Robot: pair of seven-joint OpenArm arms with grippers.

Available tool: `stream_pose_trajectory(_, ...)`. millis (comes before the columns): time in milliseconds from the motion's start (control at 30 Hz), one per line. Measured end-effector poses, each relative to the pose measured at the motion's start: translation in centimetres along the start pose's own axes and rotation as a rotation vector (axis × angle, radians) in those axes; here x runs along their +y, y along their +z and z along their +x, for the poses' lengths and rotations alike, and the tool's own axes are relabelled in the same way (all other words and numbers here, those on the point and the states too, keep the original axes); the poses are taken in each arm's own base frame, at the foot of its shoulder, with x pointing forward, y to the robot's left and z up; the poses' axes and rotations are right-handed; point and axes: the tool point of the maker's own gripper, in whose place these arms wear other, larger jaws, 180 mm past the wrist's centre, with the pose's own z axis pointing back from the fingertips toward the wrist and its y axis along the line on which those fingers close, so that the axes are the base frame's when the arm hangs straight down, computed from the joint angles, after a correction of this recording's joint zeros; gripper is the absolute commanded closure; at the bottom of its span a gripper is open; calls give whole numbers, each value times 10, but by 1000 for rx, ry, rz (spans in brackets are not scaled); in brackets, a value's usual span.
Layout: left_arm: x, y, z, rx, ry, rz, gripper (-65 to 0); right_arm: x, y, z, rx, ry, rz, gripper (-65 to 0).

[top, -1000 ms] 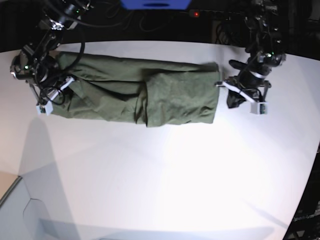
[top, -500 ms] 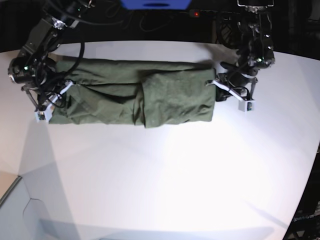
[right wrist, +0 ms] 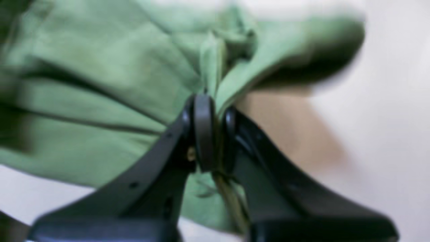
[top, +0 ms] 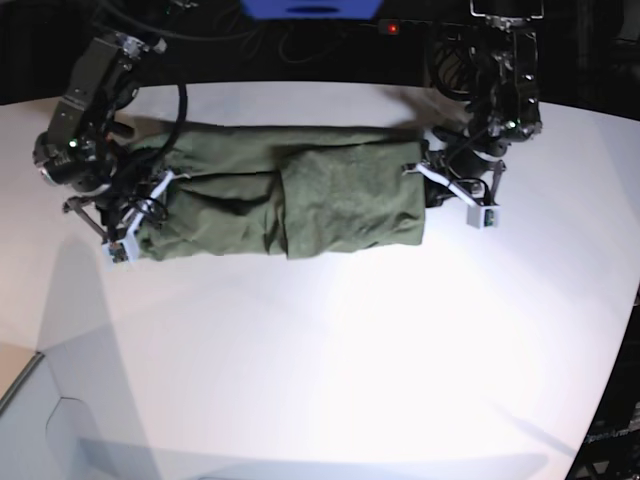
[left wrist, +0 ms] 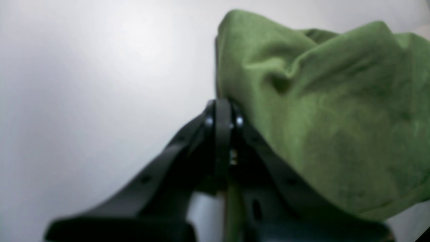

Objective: Layout the t-shirt on the table in an organized manner, then fold the t-shirt properly
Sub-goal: 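Fold the strip end over the middle with the right gripper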

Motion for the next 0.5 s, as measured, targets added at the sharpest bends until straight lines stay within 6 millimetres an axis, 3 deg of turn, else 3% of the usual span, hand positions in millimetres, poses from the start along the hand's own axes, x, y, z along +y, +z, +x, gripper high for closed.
stream_pose_trajectory(167,-1,0,0,-1,4,-3,-1,58,12,45,-121,162,102,0)
stream_pose_trajectory(267,-1,1,0,3,-3,0,-1,91,9,48,-116,247,174,0)
stream_pose_trajectory(500,-1,1,0,1,3,-2,-1,189,18,60,-171,394,396,0)
